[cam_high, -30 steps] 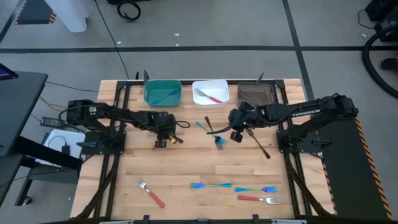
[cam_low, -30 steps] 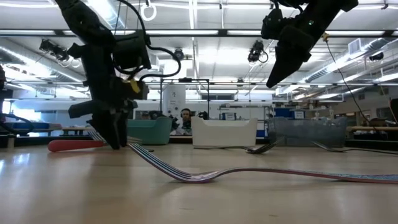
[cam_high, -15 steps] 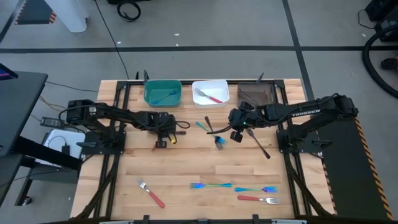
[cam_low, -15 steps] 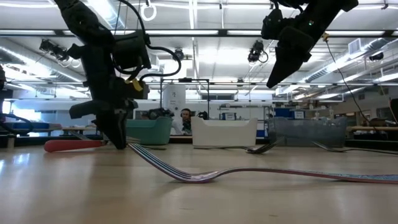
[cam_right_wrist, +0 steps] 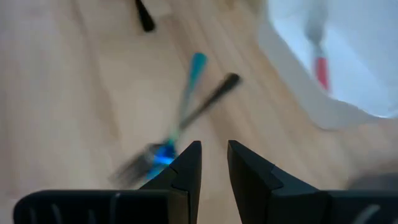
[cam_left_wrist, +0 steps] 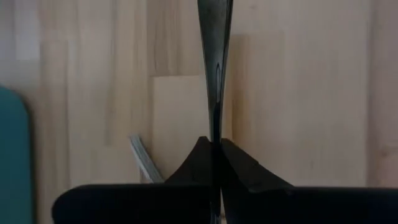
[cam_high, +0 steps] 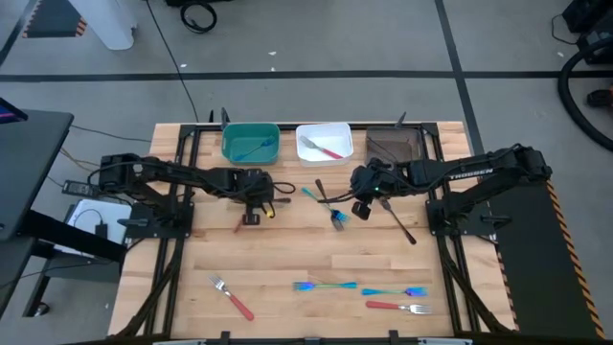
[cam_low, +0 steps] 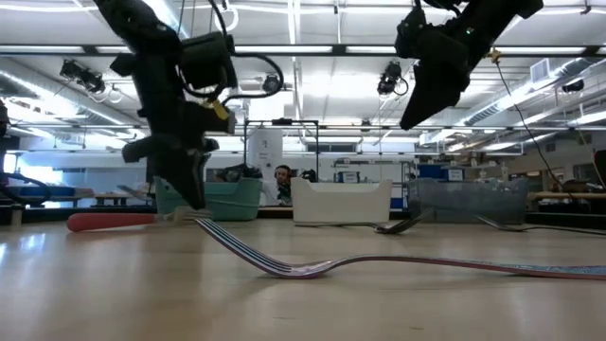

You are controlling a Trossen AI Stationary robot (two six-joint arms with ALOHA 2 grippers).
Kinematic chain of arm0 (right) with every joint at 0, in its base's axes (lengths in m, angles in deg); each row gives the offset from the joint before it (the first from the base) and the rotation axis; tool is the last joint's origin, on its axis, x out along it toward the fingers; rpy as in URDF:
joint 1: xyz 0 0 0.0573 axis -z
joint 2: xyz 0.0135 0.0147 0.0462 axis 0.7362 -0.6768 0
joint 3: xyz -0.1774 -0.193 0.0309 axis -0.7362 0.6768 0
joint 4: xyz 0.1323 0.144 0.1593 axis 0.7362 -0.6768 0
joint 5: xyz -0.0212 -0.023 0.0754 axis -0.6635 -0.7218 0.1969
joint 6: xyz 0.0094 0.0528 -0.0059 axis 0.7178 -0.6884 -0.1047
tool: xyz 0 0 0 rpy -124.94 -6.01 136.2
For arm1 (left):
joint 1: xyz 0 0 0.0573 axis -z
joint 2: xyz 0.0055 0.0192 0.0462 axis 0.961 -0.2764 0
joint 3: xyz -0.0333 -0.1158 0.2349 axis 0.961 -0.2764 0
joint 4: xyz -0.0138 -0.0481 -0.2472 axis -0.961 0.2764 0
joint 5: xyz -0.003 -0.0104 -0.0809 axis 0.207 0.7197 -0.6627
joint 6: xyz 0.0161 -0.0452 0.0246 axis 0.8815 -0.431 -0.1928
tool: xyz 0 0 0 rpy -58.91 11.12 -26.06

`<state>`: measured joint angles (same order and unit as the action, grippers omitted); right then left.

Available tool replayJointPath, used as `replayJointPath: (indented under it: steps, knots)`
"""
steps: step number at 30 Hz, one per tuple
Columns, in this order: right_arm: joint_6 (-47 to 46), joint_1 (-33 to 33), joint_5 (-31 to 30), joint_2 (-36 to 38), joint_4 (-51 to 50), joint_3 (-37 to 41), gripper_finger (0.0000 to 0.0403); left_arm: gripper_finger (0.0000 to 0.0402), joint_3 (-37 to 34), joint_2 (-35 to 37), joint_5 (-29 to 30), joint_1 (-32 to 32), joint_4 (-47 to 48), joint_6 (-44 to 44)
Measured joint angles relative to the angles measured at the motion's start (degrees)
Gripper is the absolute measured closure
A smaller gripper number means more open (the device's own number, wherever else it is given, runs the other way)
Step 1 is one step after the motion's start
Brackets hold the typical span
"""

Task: Sort silverware by color (type)
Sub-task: Put the black fork into the black bin

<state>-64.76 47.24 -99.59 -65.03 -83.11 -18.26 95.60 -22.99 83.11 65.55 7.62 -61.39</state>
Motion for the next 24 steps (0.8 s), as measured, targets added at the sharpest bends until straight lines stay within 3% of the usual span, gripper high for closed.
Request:
replayJointPath:
  steps: [5,12,15,20,24]
  knots:
    - [-6.03,-1.35,7.37,0.0,3.85,0.0,0.0317,0.0393,4.55,0.76,-0.01,0.0,-1.38,-1.13]
    - [-11.71,-9.45,5.78,0.02,4.63,0.02,0.0318,0.0394,7.85,0.74,-0.19,0.37,-11.89,-3.61]
    - [-15.59,-13.72,-0.42,0.02,4.55,0.02,0.0318,0.0394,9.0,0.74,-0.21,0.39,-14.62,-2.77]
    - [-21.04,-20.02,-18.78,-0.49,4.21,0.04,0.0318,0.0393,9.25,0.74,-0.21,0.37,-21.94,-2.54]
    - [-25.44,-22.64,-29.4,-1.53,6.44,1.71,0.0318,0.0391,9.25,0.74,-0.23,0.59,-26.37,-3.55]
